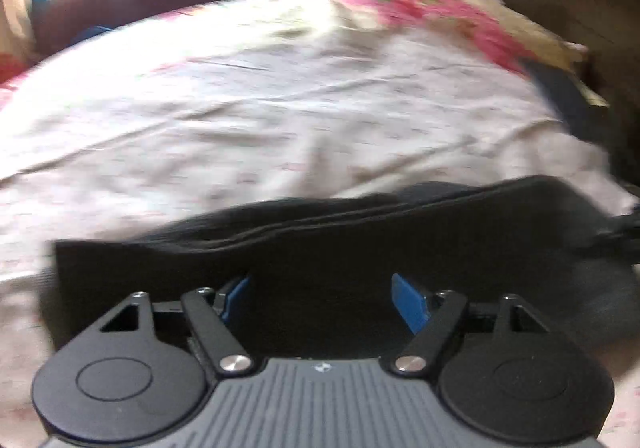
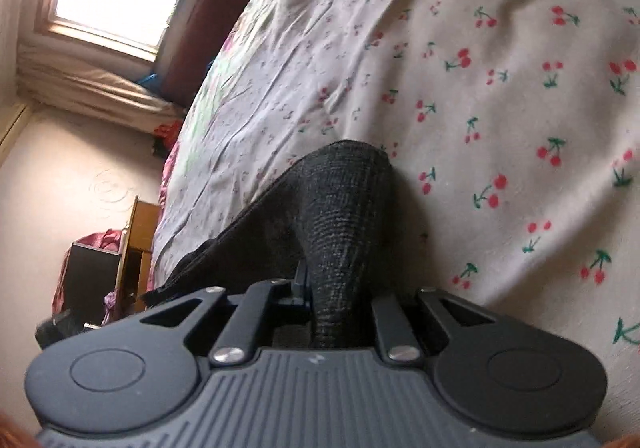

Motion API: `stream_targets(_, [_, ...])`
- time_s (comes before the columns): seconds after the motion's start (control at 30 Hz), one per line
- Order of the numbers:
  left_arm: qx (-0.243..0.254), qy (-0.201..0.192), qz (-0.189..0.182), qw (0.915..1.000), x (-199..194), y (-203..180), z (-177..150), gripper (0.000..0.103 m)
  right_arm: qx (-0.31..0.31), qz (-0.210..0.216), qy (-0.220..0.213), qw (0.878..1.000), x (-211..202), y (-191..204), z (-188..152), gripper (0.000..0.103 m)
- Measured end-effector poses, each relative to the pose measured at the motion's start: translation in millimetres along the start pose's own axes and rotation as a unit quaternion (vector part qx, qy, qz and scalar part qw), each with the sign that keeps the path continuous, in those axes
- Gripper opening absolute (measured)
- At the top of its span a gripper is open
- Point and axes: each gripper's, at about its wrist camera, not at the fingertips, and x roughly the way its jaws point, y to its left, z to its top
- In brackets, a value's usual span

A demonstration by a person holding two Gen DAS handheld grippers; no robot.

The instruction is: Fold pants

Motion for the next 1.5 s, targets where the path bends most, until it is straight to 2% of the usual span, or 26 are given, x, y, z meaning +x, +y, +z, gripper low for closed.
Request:
stream_targets(0.1, [-0.031,-0.003,0.02,0.9993,21.4,5.3,14.5,0.089,-0.017,-0.011,-0.006,1.0,-3.5,7.5,-5.4,0.014])
stream_targets(0.17, [-0.05,-0.004,0.017,0.9986,47.3,13.4,26.7,0.09,-0.036,-0.03,-0.007,0.999,-4.5,15.0,-10.5,0.014])
stream_targets(0.2, [-0.062,-0.004,0.031,0.9976,61.7,22.1,28.8,0.09,-0.045,-0.045,-0.009,0.998,-2.6,18.0,-12.7,0.015])
stream_targets(0.23, [-0.06,0.007,0.065,0.9961,73.1,27.9,27.0,0.09,-0.053,-0.062,-0.01,0.997,0.7,21.4,-13.0,0.015])
stream_targets(0.27, [-0.054,0.01,0.07,0.9961,74.6,25.9,22.7,0.09,-0.049,-0.071,-0.01,0.996,4.7,22.7,-13.2,0.017])
stream_targets(0.33, [-0.034,-0.027,0.071,0.9965,50.9,21.9,15.4,0.089,-0.023,-0.076,-0.018,0.997,12.6,22.5,-14.8,0.017])
stream_targets(0.43, [-0.026,-0.099,0.091,0.9906,-2.3,19.0,-4.4,0.09,-0.037,-0.088,-0.027,0.995,10.1,28.9,-19.8,0.016])
stream_targets(0.53, [-0.039,-0.161,0.141,0.9761,-36.6,24.0,-19.5,0.091,-0.043,-0.098,-0.03,0.994,8.2,36.8,-22.5,0.016])
stream_targets(0.6, [-0.032,-0.185,0.161,0.9689,-47.8,25.7,-26.8,0.091,-0.048,-0.109,-0.032,0.992,2.4,40.1,-20.6,0.016])
stream_targets(0.63, [-0.021,-0.185,0.156,0.9701,-49.5,25.0,-29.2,0.094,-0.047,-0.114,-0.033,0.992,1.8,43.1,-19.2,0.016])
stream_targets(0.7, [0.003,-0.154,0.153,0.9763,-40.1,24.0,-37.1,0.095,-0.048,-0.119,-0.033,0.991,1.6,52.9,-20.1,0.017])
stream_targets(0.73, [0.011,-0.127,0.151,0.9803,-31.9,25.5,-43.0,0.095,-0.055,-0.122,-0.034,0.99,1.8,59.3,-20.7,0.017])
stream_targets(0.8, [0.008,-0.047,0.123,0.9913,-3.8,35.2,-53.1,0.096,-0.069,-0.126,-0.035,0.989,2.3,74.7,-22.3,0.017])
stream_targets(0.87, [-0.019,-0.059,0.106,0.9924,-8.6,46.5,-56.7,0.096,-0.092,-0.124,-0.032,0.987,5.5,99.0,-26.1,0.017])
stream_targets(0.93, [-0.044,-0.087,0.109,0.9892,-22.9,58.7,-51.3,0.096,-0.133,-0.139,-0.025,0.981,16.2,129.9,-32.2,0.017])
stream_targets(1.0, [-0.074,-0.103,0.129,0.9835,-31.4,74.6,-50.4,0.096,-0.169,-0.153,-0.016,0.973,30.3,158.5,-39.5,0.019])
stream_targets(1.03, [-0.089,-0.102,0.129,0.9824,-34.0,84.9,-52.4,0.097,-0.185,-0.158,-0.009,0.97,38.0,172.7,-43.8,0.02])
stream_targets(1.13, [-0.146,-0.063,0.127,0.9791,-24.9,117.2,-63.3,0.097,-0.232,-0.162,0.009,0.959,64.0,208.7,-57.9,0.02])
stream_targets(1.27, [-0.231,-0.069,0.075,0.9675,-26.7,146.8,-73.9,0.097,-0.289,-0.156,0.019,0.945,97.9,249.2,-79.7,0.018])
stream_targets(1.33, [-0.248,-0.07,0.064,0.9641,-25.6,153.1,-76.8,0.097,-0.302,-0.147,0.03,0.942,115.6,266.1,-91.8,0.018])
stream_targets(1.5, [-0.245,-0.07,0.054,0.9655,-26.3,152.2,-79.9,0.097,-0.325,-0.143,0.057,0.933,168.6,291.0,-124.7,0.018])
